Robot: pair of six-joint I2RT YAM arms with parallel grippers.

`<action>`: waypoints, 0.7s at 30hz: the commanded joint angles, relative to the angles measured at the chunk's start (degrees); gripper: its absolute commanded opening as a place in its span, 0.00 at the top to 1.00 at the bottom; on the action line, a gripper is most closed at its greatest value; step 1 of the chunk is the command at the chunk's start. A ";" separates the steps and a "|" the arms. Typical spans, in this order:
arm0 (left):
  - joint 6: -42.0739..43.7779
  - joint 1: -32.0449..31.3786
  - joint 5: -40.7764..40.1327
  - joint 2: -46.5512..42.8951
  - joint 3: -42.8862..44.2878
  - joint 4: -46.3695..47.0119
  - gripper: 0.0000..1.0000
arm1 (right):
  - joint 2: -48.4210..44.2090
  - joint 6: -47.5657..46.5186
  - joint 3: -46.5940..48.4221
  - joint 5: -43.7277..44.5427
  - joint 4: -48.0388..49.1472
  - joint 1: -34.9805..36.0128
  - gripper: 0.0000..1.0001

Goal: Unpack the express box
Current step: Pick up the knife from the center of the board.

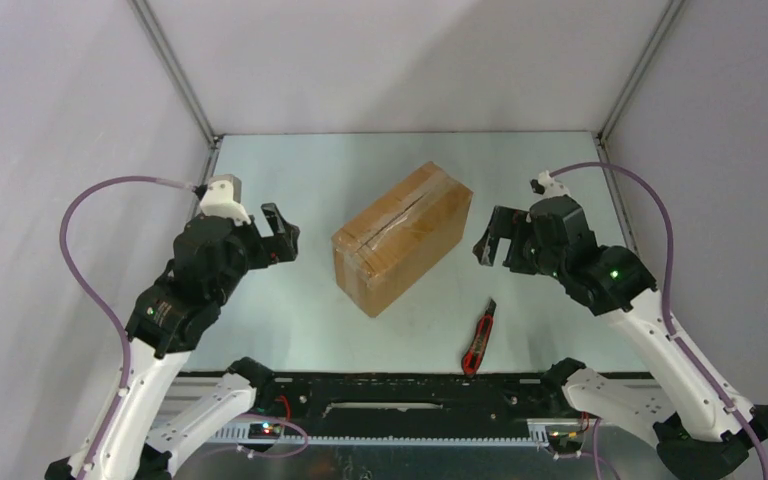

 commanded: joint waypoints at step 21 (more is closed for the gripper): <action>-1.11 -0.35 2.52 -3.25 -3.66 0.17 0.00 | -4.00 18.52 -33.31 -3.27 0.70 4.00 0.09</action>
